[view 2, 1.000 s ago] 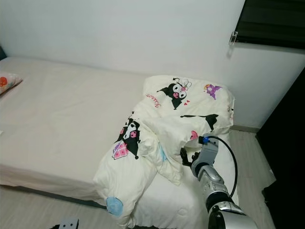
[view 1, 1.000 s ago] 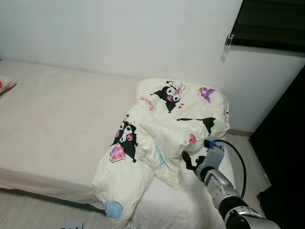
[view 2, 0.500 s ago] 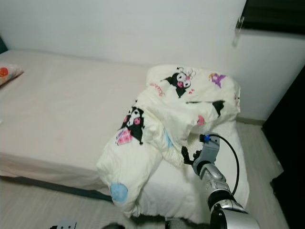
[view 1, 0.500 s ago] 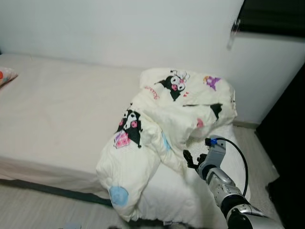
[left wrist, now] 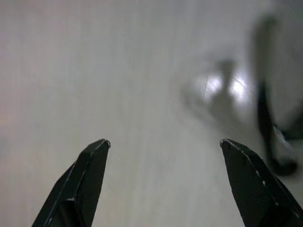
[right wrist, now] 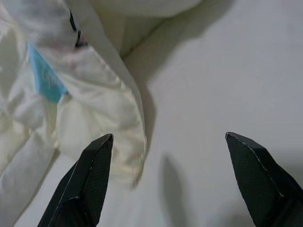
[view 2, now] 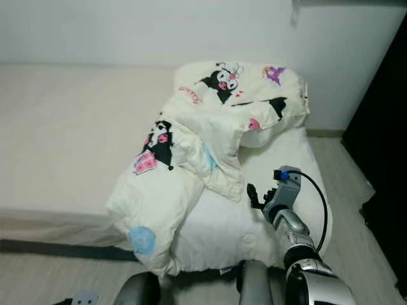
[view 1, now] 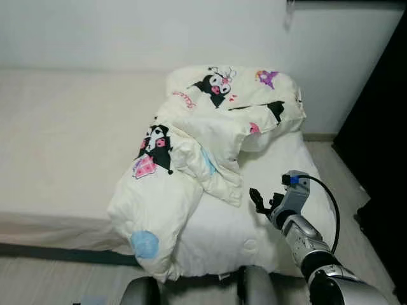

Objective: Clean up the room

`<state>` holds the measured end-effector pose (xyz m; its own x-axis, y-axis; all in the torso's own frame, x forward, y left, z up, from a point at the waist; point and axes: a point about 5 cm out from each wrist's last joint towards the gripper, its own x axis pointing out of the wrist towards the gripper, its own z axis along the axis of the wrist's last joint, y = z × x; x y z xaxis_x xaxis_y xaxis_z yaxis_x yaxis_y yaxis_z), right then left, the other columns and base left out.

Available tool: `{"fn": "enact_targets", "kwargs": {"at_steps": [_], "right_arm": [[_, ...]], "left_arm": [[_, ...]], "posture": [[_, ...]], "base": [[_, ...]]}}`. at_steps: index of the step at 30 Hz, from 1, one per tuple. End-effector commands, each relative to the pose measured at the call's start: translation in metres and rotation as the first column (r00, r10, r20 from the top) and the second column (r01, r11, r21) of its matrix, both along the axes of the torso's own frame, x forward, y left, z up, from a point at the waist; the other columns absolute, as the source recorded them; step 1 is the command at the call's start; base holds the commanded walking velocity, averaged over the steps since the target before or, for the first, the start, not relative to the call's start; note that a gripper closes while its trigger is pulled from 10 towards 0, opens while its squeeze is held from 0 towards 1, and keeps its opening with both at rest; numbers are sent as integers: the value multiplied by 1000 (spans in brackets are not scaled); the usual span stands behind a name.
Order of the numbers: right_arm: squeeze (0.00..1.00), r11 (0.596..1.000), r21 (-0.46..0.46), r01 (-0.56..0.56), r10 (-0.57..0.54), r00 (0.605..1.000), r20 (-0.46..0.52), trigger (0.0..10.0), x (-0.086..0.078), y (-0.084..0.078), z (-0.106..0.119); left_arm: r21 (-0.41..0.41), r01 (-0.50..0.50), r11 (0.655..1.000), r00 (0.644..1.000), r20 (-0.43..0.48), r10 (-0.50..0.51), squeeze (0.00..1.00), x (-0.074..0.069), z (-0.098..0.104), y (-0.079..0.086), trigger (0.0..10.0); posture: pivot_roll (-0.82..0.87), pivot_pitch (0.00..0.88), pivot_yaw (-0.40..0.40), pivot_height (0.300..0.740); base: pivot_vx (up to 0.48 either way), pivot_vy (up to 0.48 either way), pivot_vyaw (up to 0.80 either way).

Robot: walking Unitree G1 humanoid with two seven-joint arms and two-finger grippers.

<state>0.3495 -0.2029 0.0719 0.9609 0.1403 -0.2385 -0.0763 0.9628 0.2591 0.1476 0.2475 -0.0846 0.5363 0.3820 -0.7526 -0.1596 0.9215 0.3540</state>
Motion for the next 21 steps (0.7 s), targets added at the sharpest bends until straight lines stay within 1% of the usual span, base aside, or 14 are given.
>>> {"fn": "enact_targets", "kwargs": {"at_steps": [1, 2, 3, 4, 7, 8, 10, 12, 15, 16, 19, 21], "right_arm": [[0, 1000, 13, -18, 18, 999, 32, 10000, 4, 2, 6], [0, 999, 15, -46, 45, 998, 41, 10000, 7, 7, 10], [0, 998, 16, -64, 63, 997, 45, 10000, 8, 10, 12], [0, 996, 22, -87, 86, 995, 46, 10000, 9, 14, 13], [0, 994, 26, -101, 100, 994, 47, 10000, 10, 17, 13], [0, 988, 36, -152, 150, 988, 45, 10000, 10, 26, 12], [0, 985, 40, -168, 166, 985, 45, 10000, 10, 28, 12], [0, 976, 44, -215, 212, 976, 56, 10000, 11, 35, 13], [0, 969, 39, -245, 243, 968, 62, 10000, 12, 39, 16], [0, 969, 39, -245, 243, 968, 62, 10000, 12, 39, 16], [0, 973, -5, -229, 229, 972, 48, 10000, 15, 36, 20], [0, 973, -5, -229, 229, 972, 48, 10000, 15, 36, 20]], "left_arm": [[59, 4, 998, 1000, 10, -4, 0, 5, 9, 22, 10000], [95, 5, 995, 999, 34, -9, 0, 11, 17, 36, 10000], [117, 7, 993, 999, 48, -12, 0, 14, 22, 43, 10000], [132, 3, 991, 999, 54, -10, 0, 12, 23, 48, 10000], [140, -1, 990, 998, 55, -7, 0, 10, 24, 51, 10000], [150, -6, 989, 998, 58, -3, 0, 1, 24, 57, 10000], [152, -6, 988, 998, 58, -3, 0, -1, 24, 58, 10000], [154, -9, 988, 998, 59, 0, 0, -6, 23, 61, 10000], [156, -10, 988, 998, 58, 1, 0, -10, 23, 63, 10000], [156, -10, 988, 998, 58, 1, 0, -10, 23, 63, 10000], [153, -6, 988, 999, 49, -1, 0, -14, 23, 64, 10000], [153, -6, 988, 999, 49, -1, 0, -14, 23, 64, 10000]], "posture": [[-44, 168, 31, 520], [-18, 197, 47, 515], [-18, 197, 47, 510], [1, 215, 54, 505], [5, 221, 56, 500], [35, 253, 65, 490], [35, 253, 65, 485], [49, 275, 70, 485], [53, 282, 72, 485], [53, 282, 72, 485], [49, 288, 67, 485], [49, 288, 67, 485]], "base": [[0, 0, 0], [0, 0, 0], [0, 0, 0], [0, 0, 0], [0, 0, 0], [0, 0, 0], [0, 0, 0], [0, 0, 0], [0, 0, 0], [0, 0, 0], [0, 0, 0], [0, 0, 0]]}}
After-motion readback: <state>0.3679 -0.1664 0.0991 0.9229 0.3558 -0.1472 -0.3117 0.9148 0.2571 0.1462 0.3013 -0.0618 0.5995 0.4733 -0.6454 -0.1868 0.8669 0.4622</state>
